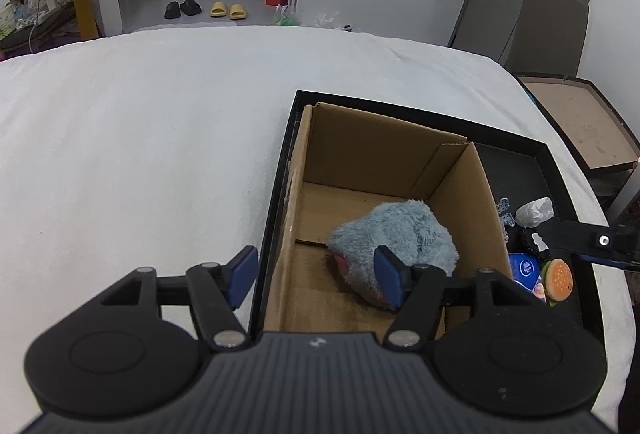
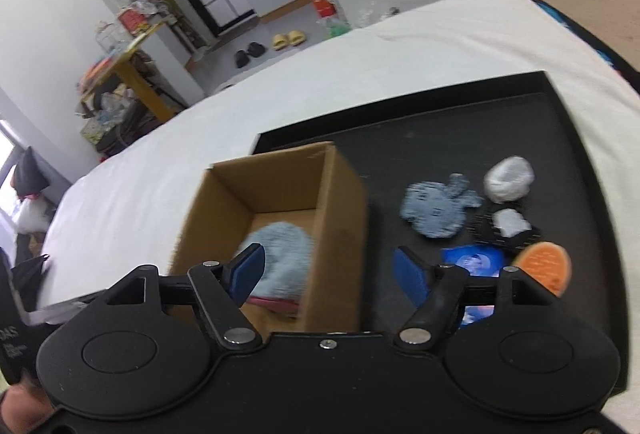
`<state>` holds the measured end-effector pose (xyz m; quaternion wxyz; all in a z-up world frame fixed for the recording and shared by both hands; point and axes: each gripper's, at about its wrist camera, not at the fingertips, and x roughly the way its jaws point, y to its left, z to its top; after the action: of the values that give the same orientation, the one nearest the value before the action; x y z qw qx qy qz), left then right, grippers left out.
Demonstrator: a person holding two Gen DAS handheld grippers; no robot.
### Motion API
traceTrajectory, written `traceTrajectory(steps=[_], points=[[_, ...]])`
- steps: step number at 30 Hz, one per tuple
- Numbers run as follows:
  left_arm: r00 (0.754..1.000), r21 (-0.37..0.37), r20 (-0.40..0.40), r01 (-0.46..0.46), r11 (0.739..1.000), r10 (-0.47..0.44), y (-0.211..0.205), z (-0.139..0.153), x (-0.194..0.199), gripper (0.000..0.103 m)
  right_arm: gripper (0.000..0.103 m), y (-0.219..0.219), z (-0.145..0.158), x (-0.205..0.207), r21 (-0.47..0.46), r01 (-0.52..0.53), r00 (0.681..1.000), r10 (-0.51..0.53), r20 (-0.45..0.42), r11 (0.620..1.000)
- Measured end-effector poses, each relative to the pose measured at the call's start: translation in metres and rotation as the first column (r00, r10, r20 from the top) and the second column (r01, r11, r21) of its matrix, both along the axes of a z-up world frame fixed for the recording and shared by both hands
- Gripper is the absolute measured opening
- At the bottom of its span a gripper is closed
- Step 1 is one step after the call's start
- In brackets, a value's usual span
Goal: Organize soft objects
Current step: 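Lower the plush into the box and open the right tool, then grasp the hamburger plush with the right tool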
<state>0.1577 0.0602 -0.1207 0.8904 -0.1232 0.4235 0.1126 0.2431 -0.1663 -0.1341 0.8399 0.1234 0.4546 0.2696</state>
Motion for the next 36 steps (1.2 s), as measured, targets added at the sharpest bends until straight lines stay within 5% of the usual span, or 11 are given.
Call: traceTrajectory(steps=[8,22,36], points=[[1.000,0.021,-0.010,0.010,1.000,-0.010,-0.010,0.002,0.006,0.064,0.086,-0.034,-0.015,0.002,-0.100,0.074,0.997,-0.072,0.021,0.992],[0.999,0.033,-0.043,0.006,0.999,-0.005,-0.018,-0.008,0.010,0.067,0.087,-0.076,-0.066,0.015,-0.238,0.167,0.984,-0.175,-0.015,0.957],[0.999,0.052,-0.050,0.011,0.999,-0.008,-0.021,-0.010,0.013,0.068,0.086,-0.070,-0.097,0.034,-0.280,0.191,0.978,-0.206,-0.024,0.941]])
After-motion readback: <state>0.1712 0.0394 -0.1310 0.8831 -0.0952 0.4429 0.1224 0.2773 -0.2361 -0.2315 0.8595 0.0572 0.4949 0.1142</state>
